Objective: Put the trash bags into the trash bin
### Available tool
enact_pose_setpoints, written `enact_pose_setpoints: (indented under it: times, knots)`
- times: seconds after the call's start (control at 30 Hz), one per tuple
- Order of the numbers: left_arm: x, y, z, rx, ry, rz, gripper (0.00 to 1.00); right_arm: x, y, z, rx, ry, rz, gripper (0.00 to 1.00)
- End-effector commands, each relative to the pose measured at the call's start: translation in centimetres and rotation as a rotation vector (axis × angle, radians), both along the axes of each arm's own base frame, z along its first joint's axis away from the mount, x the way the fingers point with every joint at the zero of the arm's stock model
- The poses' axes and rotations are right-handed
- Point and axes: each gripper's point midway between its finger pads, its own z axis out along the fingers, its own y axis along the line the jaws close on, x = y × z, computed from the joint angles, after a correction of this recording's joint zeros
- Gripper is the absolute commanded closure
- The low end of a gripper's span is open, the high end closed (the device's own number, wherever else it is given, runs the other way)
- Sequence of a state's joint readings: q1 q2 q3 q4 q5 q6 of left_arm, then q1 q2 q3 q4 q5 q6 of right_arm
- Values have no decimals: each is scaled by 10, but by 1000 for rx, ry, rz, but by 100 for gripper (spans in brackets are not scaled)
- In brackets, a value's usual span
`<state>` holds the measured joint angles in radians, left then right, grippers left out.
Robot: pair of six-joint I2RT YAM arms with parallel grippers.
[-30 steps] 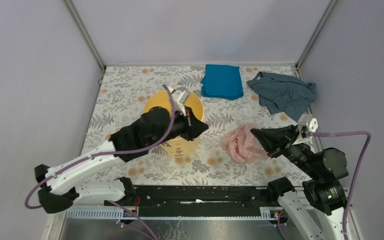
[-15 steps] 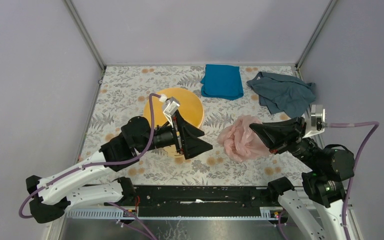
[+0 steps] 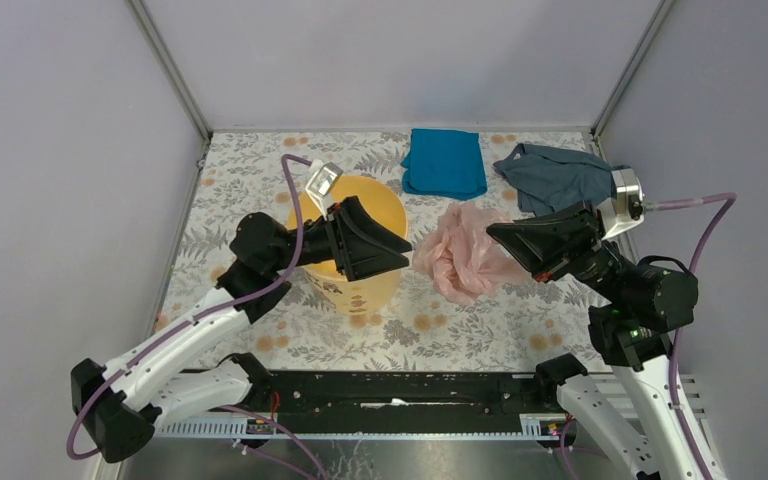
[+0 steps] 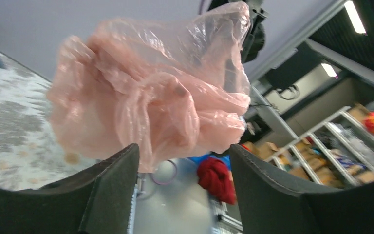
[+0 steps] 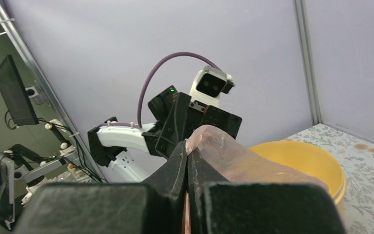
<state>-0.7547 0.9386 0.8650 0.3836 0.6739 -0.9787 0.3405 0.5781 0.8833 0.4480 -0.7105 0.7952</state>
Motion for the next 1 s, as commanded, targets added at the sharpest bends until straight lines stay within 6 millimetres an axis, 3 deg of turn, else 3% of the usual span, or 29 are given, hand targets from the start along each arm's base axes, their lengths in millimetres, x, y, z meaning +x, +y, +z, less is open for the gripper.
enact_pose_setpoints:
  times: [0.0, 0.07, 0.17, 0.4, 0.5, 0.67, 0.8, 0.9, 0.97]
  knots:
    - [-29, 3, 22, -106, -68, -191, 33, -21, -2, 32, 61, -111, 56, 100]
    - [-24, -1, 15, -78, -56, -179, 34, -19, -2, 34, 66, -115, 55, 100]
    - [-17, -6, 8, -52, -53, -164, 26, -17, 0, 37, 66, -119, 61, 100]
    - [4, -14, -6, 2, 0, -122, 32, -14, -1, 44, 64, -128, 47, 100]
    - [4, -19, -8, -22, 39, -166, 32, -12, 0, 44, 62, -128, 41, 100]
    - [10, -30, -7, -12, 66, -217, 51, -5, 1, 41, 61, -116, 34, 100]
    - [20, -32, 1, -9, 57, -210, 73, 2, 3, 34, 40, -90, 19, 100]
    - [42, -26, 1, 23, 55, -122, 99, 9, 2, 25, -13, -62, -32, 100]
    - [72, -19, -11, 98, 41, 33, 100, 23, -9, 9, -101, -9, -169, 100]
